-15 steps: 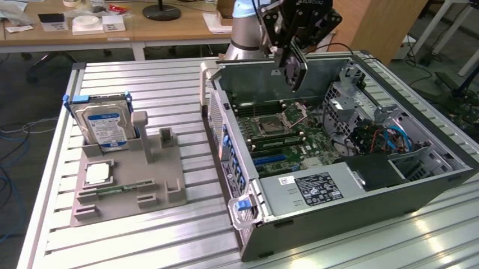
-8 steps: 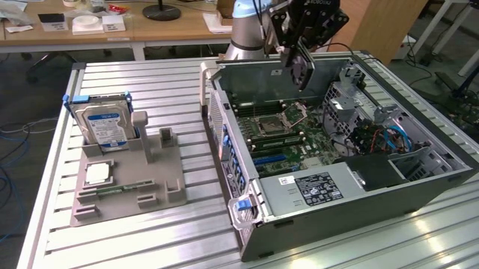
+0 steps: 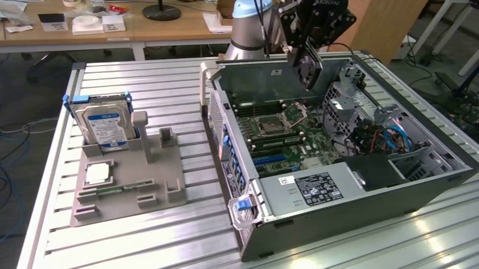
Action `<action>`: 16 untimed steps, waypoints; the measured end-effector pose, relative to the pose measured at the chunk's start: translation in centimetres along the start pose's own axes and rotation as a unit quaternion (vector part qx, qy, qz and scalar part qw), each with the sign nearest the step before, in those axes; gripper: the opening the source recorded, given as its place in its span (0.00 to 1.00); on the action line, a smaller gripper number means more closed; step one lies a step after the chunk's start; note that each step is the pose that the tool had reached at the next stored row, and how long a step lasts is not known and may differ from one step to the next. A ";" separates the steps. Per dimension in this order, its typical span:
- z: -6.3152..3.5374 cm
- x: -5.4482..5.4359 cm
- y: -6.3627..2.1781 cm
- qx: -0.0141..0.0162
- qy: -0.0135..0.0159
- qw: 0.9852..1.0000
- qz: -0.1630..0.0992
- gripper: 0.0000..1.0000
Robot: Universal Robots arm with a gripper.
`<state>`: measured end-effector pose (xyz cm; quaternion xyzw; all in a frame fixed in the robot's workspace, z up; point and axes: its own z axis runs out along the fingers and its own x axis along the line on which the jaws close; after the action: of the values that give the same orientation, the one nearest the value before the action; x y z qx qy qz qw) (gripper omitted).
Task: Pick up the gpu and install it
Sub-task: 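Pick up the gpu and move the gpu toward the slot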
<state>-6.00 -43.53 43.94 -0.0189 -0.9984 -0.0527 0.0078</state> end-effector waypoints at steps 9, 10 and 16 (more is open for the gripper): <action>0.03 -1.7 0.06 0.000 0.000 1.000 0.000 0.28; 0.02 -1.9 0.07 0.000 0.000 1.000 0.000 0.28; 0.09 -3.1 0.10 0.000 0.000 1.000 0.000 0.28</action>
<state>-2.94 -43.54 43.81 -0.0189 -0.9984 -0.0528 0.0077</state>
